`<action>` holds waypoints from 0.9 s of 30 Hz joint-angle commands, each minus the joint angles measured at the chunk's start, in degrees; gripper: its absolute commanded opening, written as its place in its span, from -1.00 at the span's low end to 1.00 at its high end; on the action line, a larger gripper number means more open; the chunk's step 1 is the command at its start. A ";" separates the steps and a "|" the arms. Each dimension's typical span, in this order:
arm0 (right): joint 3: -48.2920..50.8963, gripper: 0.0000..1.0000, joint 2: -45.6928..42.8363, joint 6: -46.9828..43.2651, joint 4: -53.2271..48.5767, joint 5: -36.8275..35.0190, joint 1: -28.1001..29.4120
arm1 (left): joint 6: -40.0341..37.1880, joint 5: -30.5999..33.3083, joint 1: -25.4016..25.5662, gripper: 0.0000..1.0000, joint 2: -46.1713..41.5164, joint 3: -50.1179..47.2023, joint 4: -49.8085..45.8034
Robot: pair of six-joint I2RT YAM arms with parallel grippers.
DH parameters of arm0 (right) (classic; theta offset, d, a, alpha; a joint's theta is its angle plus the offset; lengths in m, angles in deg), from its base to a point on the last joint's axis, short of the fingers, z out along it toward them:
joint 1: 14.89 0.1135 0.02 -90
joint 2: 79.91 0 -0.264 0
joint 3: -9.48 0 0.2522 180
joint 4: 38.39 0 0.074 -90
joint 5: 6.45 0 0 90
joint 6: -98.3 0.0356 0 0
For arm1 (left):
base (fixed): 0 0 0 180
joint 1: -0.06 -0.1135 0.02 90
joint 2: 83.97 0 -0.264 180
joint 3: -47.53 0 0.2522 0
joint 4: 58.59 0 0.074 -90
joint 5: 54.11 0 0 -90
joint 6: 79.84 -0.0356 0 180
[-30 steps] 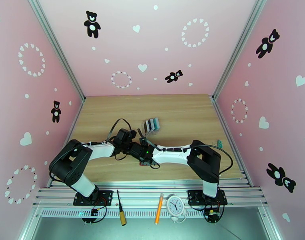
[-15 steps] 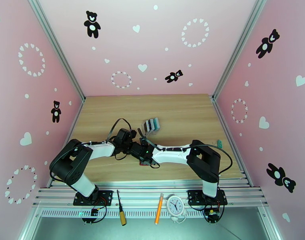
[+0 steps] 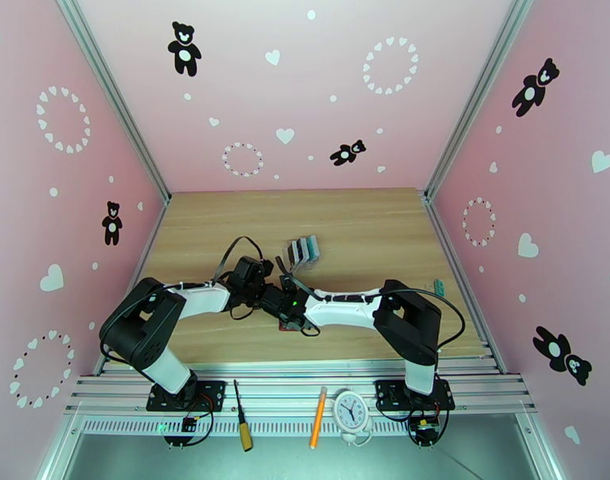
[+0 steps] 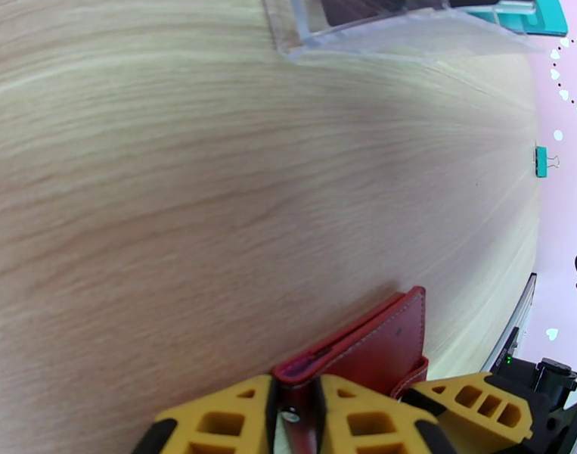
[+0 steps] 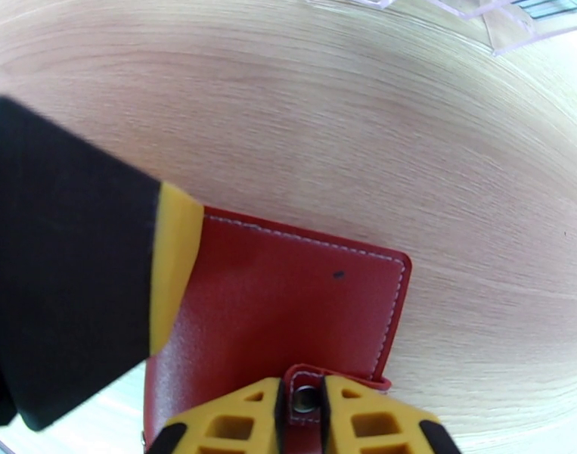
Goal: Put the credit cards into the card holder
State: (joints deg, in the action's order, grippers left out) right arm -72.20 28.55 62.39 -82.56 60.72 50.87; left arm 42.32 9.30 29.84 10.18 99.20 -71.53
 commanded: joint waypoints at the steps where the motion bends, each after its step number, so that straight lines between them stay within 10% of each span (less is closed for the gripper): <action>1: -0.28 -0.61 0.48 -0.12 -1.68 0.73 -0.10 | -0.96 1.66 0.42 -0.53 2.00 0.54 -2.00; 27: 1.10 -0.89 -2.52 -1.35 -1.76 -0.28 -0.16 | -1.49 3.41 0.37 -0.59 2.87 1.29 -4.15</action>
State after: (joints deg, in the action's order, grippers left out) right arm -72.11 27.59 61.27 -82.63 60.50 50.87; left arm 41.90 9.36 29.84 10.68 99.97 -72.36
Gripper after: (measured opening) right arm 0.075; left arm 0.209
